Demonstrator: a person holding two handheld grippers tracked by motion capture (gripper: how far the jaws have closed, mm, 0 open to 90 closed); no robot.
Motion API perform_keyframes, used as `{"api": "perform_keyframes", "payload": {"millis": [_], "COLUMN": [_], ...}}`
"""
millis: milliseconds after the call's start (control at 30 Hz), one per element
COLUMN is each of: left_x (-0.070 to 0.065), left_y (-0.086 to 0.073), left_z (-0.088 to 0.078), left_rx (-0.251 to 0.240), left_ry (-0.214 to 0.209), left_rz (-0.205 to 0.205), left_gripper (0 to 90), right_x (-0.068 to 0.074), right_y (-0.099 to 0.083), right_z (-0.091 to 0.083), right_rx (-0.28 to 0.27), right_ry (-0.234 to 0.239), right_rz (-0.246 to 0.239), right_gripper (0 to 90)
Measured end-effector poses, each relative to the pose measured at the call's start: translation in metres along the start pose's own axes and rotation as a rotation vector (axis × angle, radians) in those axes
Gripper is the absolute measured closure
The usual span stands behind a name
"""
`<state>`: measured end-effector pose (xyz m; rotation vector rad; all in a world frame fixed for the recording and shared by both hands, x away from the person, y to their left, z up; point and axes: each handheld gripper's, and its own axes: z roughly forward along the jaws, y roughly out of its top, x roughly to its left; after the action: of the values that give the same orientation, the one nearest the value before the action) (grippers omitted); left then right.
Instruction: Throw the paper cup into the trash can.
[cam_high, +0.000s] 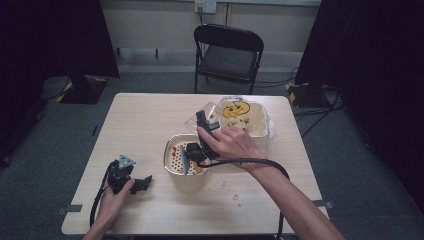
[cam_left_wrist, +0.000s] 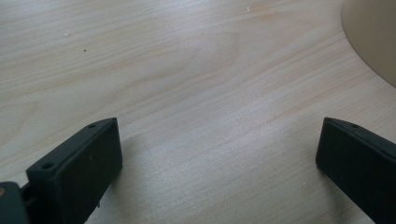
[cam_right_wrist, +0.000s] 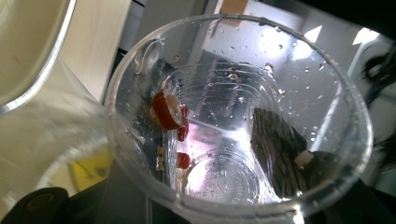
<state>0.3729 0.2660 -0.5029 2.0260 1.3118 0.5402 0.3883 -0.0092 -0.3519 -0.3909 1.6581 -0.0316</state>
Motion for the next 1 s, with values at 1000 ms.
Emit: {"api": "perform_keyframes", "payload": {"millis": [1000], "left_x": [0.0], "left_y": [0.0], "left_z": [0.0], "left_rx": [0.001], "left_ry": [0.0], "left_rz": [0.003], "left_gripper": [0.0], "right_x": [-0.044], "right_y": [-0.05], "right_z": [0.032], "right_rx": [-0.345], "right_ry": [0.464], "right_rz": [1.352], "right_gripper": [53.5]}}
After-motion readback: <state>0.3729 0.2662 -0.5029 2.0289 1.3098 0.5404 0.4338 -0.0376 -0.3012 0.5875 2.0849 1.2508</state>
